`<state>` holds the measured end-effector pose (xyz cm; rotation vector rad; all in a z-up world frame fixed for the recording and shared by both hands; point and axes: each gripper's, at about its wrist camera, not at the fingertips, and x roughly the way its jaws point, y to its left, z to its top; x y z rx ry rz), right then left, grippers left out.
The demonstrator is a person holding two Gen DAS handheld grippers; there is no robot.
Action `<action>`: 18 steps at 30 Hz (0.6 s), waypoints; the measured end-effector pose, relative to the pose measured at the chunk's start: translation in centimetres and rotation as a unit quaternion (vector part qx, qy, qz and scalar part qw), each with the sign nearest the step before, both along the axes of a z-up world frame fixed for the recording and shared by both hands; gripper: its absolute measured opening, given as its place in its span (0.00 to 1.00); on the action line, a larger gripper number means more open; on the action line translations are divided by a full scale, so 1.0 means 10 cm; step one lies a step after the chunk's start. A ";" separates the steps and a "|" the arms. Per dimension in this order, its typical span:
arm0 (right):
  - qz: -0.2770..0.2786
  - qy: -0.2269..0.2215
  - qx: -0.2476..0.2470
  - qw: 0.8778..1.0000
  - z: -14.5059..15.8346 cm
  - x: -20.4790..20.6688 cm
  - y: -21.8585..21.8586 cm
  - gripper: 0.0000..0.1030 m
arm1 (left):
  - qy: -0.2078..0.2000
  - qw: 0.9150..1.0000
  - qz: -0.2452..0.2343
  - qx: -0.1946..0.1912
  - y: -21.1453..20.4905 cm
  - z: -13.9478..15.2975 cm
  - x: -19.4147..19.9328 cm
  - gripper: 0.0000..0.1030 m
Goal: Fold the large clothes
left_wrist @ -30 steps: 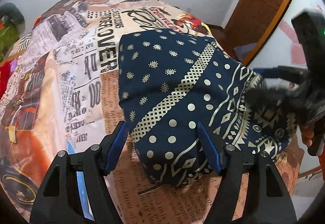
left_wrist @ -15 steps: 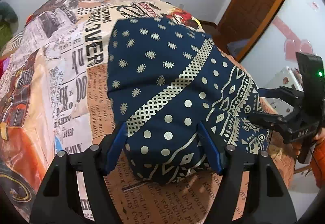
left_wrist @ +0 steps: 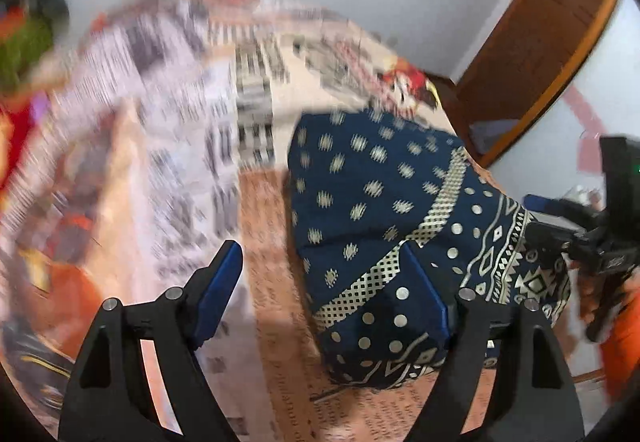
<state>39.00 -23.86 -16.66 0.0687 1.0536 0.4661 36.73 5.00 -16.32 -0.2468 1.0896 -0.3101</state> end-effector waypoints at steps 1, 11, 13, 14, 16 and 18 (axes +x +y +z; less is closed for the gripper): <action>-0.001 0.007 0.001 1.000 -0.03 0.05 0.02 0.99 | 0.022 1.000 0.002 -0.015 0.02 -0.09 0.06 0.78; -0.023 0.163 0.092 0.982 -0.74 0.50 -0.10 1.00 | 0.159 0.966 0.017 -0.202 0.18 -0.88 0.48 0.90; -0.017 0.177 0.105 0.978 -0.82 0.54 -0.10 1.00 | 0.171 0.958 0.016 -0.229 0.16 -0.97 0.54 0.93; -0.015 0.182 0.108 0.977 -0.85 0.56 -0.10 1.00 | 0.175 0.955 0.014 -0.240 0.14 -1.00 0.55 0.94; -0.010 0.191 0.118 0.974 -0.91 0.60 -0.08 1.00 | 0.183 0.946 0.007 -0.266 0.09 -1.09 0.59 0.95; -0.001 0.194 0.128 0.973 -0.93 0.63 -0.05 1.00 | 0.189 0.938 0.001 -0.291 0.02 -1.16 0.63 0.96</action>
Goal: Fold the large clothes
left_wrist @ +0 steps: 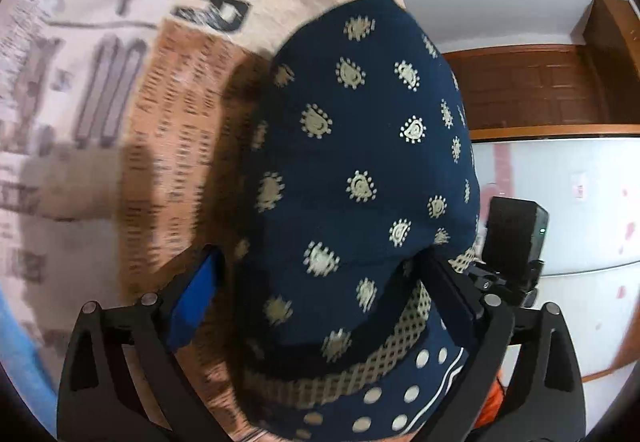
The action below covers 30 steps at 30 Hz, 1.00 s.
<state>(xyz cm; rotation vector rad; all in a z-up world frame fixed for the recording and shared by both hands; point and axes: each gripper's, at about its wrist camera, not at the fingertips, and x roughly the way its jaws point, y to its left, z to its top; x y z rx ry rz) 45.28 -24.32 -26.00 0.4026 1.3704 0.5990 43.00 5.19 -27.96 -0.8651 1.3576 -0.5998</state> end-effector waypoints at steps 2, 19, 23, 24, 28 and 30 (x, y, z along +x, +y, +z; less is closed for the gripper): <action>0.004 0.004 0.012 1.000 -0.02 0.04 0.05 1.00 | 0.002 1.000 -0.001 -0.025 -0.07 -0.05 0.03 0.96; -0.005 -0.013 0.057 0.998 0.06 0.14 0.28 0.61 | -0.118 0.993 -0.018 0.023 -0.42 0.71 -0.05 0.61; -0.010 -0.017 0.070 0.997 0.15 0.12 0.31 0.46 | -0.158 0.986 -0.027 0.039 -0.48 1.03 -0.14 0.58; -0.007 -0.021 0.071 0.997 0.18 0.10 0.33 0.46 | -0.170 0.984 -0.028 0.047 -0.48 1.13 -0.17 0.58; 0.007 -0.050 0.068 0.996 0.40 0.03 0.51 0.44 | -0.190 0.980 -0.015 0.056 -0.28 1.37 -0.22 0.57; 0.016 -0.060 0.073 0.995 0.53 0.00 0.63 0.44 | -0.198 0.978 -0.005 0.057 -0.08 1.50 -0.30 0.57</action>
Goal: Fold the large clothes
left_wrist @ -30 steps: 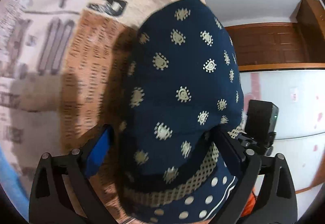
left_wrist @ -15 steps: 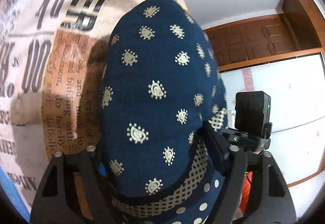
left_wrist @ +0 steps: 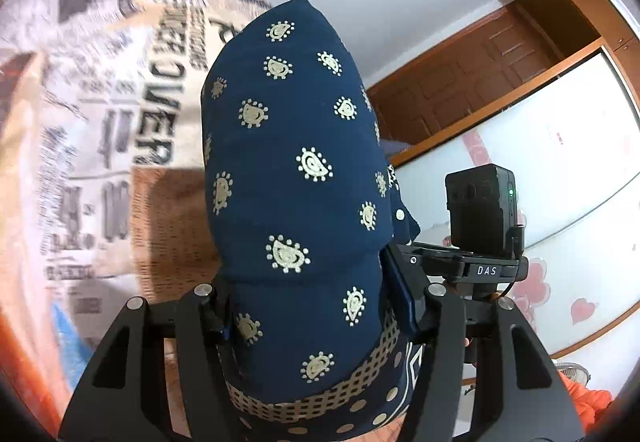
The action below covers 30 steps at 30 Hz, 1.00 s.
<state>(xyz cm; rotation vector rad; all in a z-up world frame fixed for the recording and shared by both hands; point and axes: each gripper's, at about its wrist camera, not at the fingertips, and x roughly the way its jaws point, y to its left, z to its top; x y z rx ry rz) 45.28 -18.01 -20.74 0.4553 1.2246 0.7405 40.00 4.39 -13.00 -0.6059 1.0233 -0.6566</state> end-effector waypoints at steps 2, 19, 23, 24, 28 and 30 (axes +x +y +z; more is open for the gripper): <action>0.010 -0.010 0.006 1.000 0.13 -0.02 0.16 0.43 | -0.012 1.000 0.010 0.004 0.26 0.11 -0.11 0.57; 0.111 0.016 -0.004 0.994 -0.19 -0.18 2.04 0.43 | 0.052 0.991 0.118 0.019 2.09 -0.63 -0.66 0.57; 0.128 0.046 -0.028 0.990 -0.60 -0.13 2.41 0.43 | 0.094 0.986 0.134 0.017 2.34 -1.05 -0.71 0.57; 0.130 0.053 -0.032 0.990 -0.68 -0.12 2.46 0.43 | 0.105 0.985 0.139 0.016 2.39 -1.16 -0.72 0.57; 0.139 0.068 -0.043 0.987 -0.91 -0.08 2.58 0.43 | 0.116 0.983 0.140 0.015 2.48 -1.40 -0.81 0.57; 0.149 0.059 -0.053 0.986 -0.93 -0.08 2.59 0.46 | 0.103 0.985 0.139 0.026 2.45 -1.37 -0.85 0.58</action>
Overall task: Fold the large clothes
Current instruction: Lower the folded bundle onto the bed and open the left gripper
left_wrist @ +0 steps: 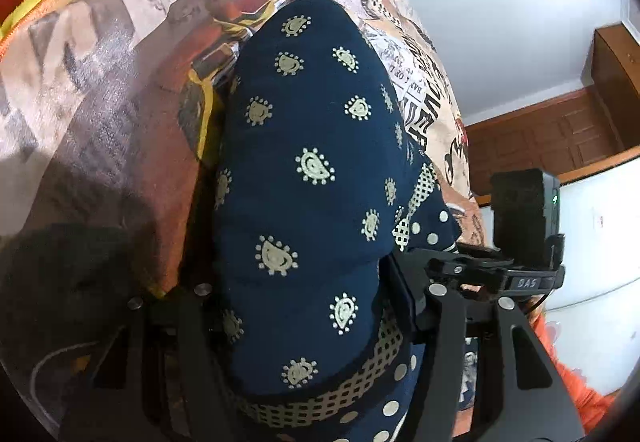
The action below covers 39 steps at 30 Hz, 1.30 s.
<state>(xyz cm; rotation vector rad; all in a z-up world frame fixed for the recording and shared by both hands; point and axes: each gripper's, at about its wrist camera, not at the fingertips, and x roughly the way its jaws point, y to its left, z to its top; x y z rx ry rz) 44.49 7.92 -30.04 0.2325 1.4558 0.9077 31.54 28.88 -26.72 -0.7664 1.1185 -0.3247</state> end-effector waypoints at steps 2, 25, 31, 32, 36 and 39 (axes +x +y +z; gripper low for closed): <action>0.009 -0.013 -0.011 1.000 0.01 -0.02 0.03 0.53 | -0.001 1.000 0.004 0.019 -0.02 0.05 -0.02 0.62; 0.140 -0.348 -0.099 0.922 0.88 -1.18 0.13 0.76 | -0.110 0.925 -0.031 0.361 -0.92 0.70 -0.62 0.70; 0.130 -0.339 -0.148 0.920 0.52 -0.99 -0.15 0.77 | -0.104 0.925 -0.034 0.364 -1.05 0.46 -0.73 0.71; 0.116 -0.322 -0.143 0.929 0.51 -0.91 -0.24 0.80 | -0.106 0.925 -0.031 0.363 -1.06 0.45 -0.75 0.71; 0.092 -0.289 -0.142 0.942 0.46 -0.77 -0.45 0.84 | -0.115 0.924 -0.030 0.363 -1.10 0.43 -0.85 0.72; 0.108 -0.307 -0.154 0.933 0.47 -0.86 -0.48 0.84 | -0.119 0.922 -0.034 0.368 -1.12 0.42 -0.92 0.72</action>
